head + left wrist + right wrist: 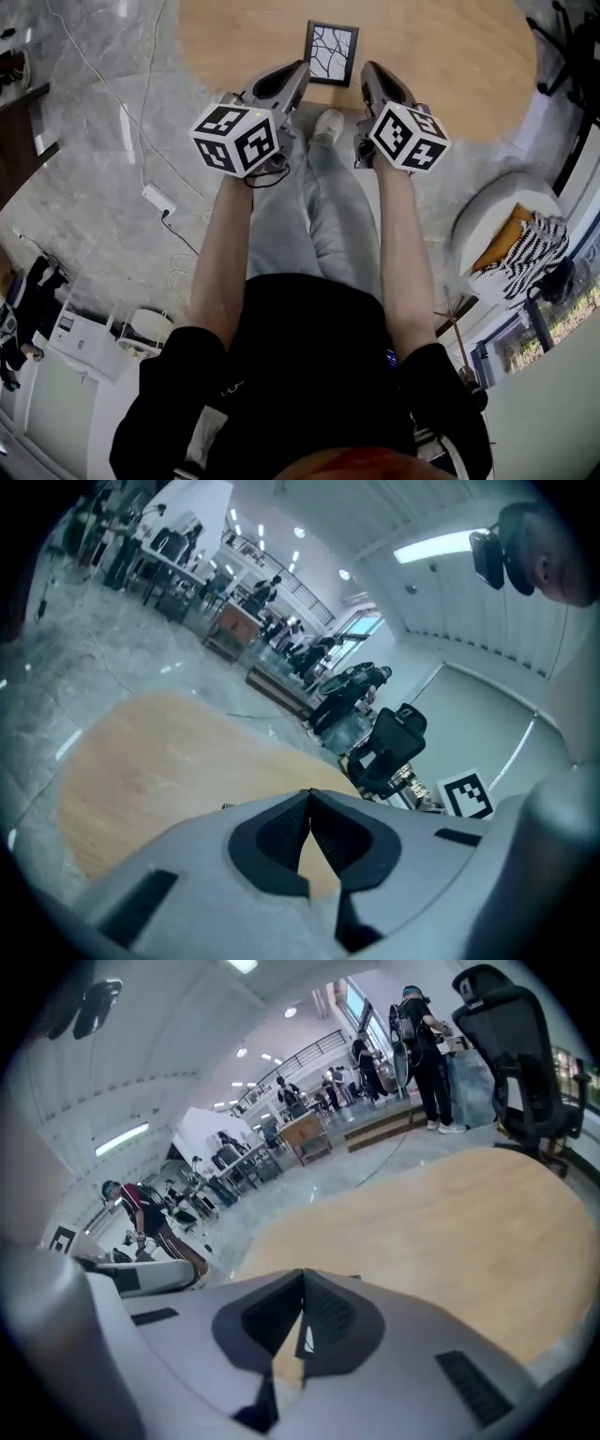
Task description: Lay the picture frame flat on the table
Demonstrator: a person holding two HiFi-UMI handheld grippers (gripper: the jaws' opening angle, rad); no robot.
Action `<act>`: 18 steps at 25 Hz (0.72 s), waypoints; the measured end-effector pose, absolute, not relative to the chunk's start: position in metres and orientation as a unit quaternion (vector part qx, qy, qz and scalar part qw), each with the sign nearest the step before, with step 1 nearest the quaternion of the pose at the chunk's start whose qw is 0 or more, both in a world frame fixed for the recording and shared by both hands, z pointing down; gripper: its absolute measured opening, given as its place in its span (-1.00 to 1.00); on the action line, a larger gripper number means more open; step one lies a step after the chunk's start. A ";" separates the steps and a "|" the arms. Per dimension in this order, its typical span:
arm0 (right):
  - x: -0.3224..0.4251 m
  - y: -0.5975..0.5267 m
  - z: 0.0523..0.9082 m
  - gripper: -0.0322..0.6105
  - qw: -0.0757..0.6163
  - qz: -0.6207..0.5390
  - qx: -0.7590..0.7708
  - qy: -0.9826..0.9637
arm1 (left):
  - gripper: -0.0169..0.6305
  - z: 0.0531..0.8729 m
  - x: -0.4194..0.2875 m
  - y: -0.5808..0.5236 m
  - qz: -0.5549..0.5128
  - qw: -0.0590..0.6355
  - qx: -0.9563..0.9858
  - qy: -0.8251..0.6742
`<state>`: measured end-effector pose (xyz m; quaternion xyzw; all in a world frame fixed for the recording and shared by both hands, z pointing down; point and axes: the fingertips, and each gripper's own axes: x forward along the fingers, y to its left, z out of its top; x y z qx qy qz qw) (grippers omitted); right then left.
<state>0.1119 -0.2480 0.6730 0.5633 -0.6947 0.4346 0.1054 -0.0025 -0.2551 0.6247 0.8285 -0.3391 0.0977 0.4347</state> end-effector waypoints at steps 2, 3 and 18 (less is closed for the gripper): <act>0.111 -0.259 0.632 -0.87 0.069 0.416 0.569 -0.706 | -0.92 0.590 -0.006 -0.268 0.101 0.395 0.834 -0.372; 0.112 -0.262 0.610 -0.87 0.049 0.408 0.571 -0.710 | -0.92 0.571 -0.009 -0.273 0.100 0.379 0.833 -0.391; 0.163 -0.290 0.288 -0.87 -0.021 0.161 0.615 -0.772 | -0.92 0.274 0.016 -0.314 -0.024 0.192 0.855 -0.480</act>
